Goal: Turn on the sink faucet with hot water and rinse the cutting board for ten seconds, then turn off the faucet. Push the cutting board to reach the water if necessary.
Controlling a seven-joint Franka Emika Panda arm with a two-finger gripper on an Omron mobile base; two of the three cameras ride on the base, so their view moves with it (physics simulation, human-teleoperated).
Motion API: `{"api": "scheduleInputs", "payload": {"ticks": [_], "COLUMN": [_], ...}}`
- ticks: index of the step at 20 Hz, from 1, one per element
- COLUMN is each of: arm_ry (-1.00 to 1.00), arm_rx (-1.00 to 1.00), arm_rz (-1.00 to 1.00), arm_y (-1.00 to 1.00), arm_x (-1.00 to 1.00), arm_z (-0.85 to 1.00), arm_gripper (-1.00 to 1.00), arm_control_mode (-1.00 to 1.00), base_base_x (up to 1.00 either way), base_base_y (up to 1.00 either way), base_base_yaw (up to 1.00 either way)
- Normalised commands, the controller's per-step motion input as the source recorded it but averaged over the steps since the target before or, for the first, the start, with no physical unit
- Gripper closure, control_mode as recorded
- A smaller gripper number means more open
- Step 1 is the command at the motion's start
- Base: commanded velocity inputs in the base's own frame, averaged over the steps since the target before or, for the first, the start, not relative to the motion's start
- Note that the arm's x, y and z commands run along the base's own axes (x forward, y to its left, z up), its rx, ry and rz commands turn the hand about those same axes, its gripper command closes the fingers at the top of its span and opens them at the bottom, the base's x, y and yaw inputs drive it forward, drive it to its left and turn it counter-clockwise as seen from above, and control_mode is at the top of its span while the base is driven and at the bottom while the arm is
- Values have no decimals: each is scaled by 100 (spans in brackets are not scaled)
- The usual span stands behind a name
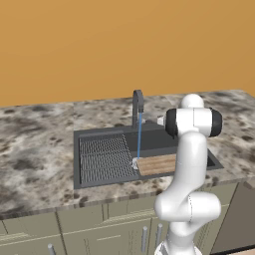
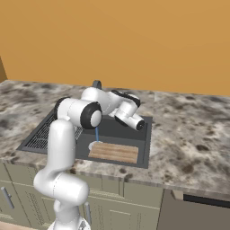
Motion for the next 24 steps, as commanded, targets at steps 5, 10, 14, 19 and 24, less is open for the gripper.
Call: {"api": "scheduleInputs", "payload": {"ticks": [5,10,14,19,24], "arm_ry": [0,0,0,0,0], "arm_rx": [0,0,0,0,0], "arm_rz": [0,0,0,0,0], "arm_y": [0,0,0,0,0], "arm_x": [0,0,0,0,0], "arm_z": [0,0,0,0,0], "arm_gripper": [100,100,100,100,100], "arm_control_mode": [-100,-100,-100,-100,-100], "base_base_x": [0,0,0,0,0], "base_base_y": [0,0,0,0,0], "base_base_yaw": [0,0,0,0,0]}}
